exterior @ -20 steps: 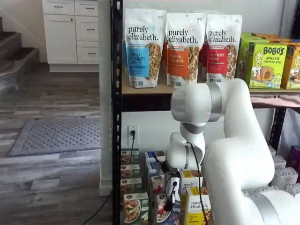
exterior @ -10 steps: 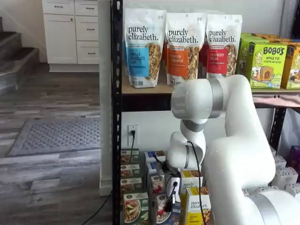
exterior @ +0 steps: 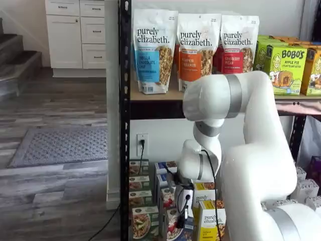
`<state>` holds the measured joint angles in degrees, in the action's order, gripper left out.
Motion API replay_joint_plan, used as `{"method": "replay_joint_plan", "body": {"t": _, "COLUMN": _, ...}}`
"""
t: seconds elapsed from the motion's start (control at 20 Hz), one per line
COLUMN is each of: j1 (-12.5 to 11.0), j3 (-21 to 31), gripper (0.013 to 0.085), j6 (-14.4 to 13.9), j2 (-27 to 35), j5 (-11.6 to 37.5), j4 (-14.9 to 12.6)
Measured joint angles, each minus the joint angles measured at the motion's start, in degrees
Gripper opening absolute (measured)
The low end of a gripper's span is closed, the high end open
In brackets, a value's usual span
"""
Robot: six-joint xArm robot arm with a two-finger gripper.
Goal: Pick up the blue and white box that is on the bottom shelf, the second box from the left
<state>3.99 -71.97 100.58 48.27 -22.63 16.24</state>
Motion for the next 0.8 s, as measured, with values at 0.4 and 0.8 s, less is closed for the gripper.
{"method": "replay_joint_plan", "body": {"t": 0.4, "j1": 0.9, "j3": 9.1, "gripper": 0.041, "j6": -1.9, "j2": -7.0, "j5": 1.3, "j4": -1.4}}
{"method": "replay_joint_plan", "body": {"t": 0.8, "j1": 2.4, "j3": 19.0, "gripper": 0.041, "j6": -4.9, "j2": -14.5, "j5": 3.6, "j4": -3.2}}
